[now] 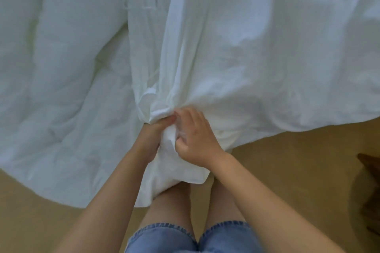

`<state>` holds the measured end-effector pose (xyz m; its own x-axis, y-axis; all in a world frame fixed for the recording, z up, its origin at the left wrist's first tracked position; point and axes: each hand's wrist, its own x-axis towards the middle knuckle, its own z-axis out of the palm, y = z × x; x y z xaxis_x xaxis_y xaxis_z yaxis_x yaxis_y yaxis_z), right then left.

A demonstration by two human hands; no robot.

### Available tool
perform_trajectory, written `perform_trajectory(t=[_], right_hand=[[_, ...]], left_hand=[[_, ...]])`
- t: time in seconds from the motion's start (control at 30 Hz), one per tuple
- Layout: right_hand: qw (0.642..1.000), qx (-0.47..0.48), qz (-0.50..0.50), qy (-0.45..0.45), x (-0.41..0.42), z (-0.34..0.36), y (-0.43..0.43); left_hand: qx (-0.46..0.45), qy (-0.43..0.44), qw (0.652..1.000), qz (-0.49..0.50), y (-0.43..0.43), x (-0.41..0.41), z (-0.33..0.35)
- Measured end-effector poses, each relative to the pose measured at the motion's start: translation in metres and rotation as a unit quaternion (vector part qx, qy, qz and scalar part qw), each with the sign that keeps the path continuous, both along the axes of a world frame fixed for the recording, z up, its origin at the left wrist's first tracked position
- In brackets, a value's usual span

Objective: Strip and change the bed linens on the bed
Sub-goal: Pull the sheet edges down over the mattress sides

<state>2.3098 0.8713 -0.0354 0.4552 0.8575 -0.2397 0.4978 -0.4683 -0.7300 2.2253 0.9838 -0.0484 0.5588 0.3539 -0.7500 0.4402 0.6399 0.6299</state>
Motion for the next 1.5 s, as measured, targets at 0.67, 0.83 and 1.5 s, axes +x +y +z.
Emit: perform_trajectory(t=[0.67, 0.83, 1.5], right_hand=[[0.971, -0.139, 0.036, 0.192, 0.033, -0.004, 0.006], [0.988, -0.089, 0.057, 0.116, 0.020, 0.001, 0.039], [0.903, -0.130, 0.407, -0.047, 0.053, -0.032, 0.015]], left_hand=[[0.000, 0.001, 0.986, 0.166, -0.040, -0.039, -0.003], [0.096, -0.065, 0.916, 0.384, -0.011, -0.064, 0.029], [-0.091, 0.050, 0.938, 0.332, -0.088, -0.070, -0.078]])
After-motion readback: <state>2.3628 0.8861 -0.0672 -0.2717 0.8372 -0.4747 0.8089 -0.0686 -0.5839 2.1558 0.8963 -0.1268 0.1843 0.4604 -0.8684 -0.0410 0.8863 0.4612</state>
